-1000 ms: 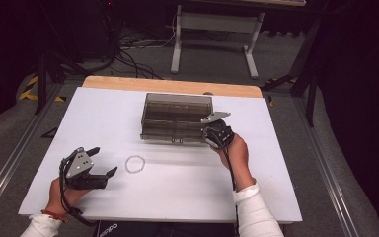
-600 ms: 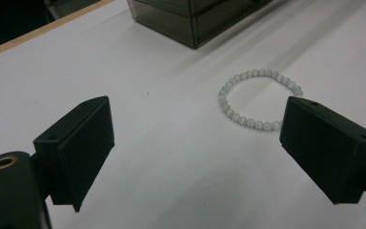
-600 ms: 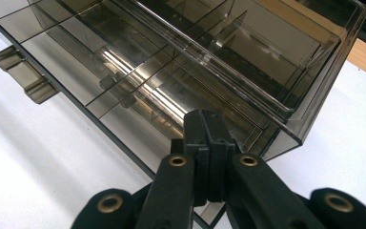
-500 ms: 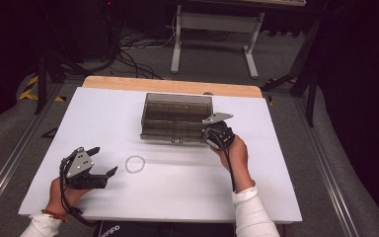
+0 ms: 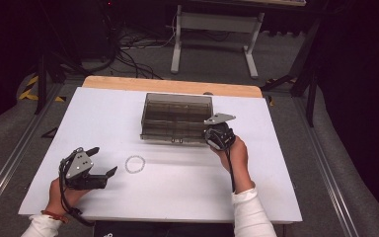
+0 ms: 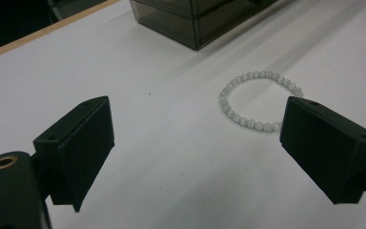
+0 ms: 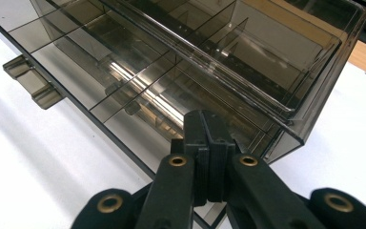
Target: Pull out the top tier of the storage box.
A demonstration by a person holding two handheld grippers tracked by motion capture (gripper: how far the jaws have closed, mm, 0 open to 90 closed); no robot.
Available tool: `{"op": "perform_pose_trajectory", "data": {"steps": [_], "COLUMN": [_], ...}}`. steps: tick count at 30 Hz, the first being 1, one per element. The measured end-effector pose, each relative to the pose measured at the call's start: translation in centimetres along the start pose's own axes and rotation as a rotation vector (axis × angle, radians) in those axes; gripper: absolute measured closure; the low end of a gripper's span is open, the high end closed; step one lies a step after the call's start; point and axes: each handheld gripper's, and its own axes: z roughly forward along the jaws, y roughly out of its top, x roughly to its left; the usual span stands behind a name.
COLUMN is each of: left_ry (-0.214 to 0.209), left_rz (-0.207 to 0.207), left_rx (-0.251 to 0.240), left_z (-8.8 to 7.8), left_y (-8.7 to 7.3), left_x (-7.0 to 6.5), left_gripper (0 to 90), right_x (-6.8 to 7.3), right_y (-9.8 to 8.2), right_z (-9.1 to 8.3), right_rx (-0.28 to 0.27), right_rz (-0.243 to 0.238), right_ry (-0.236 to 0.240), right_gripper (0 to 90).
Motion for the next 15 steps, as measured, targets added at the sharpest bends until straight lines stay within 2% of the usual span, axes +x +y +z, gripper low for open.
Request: {"op": "perform_pose_trajectory", "data": {"steps": [2,7,15], "left_ry": [0.012,0.011,0.008], "left_rz": [0.003,-0.012,0.001], "left_rx": [-0.002,-0.008,0.001], "left_z": [-0.22,-0.35,-0.26], "left_y": [-0.06,-0.18,-0.21], "left_x": [0.04,0.12,0.07], "left_gripper": [12.3,12.9,12.9], "right_x": [0.02,-0.01,-0.26], "right_y": [-0.06,-0.26,-0.5], "right_z": [-0.01,-0.01,-0.09], "right_rx": [-0.005,-0.024,-0.037], "right_rz": [0.001,0.002,0.002], "right_ry": [-0.001,0.005,0.024], "right_gripper": [90.0,90.0,90.0]}}
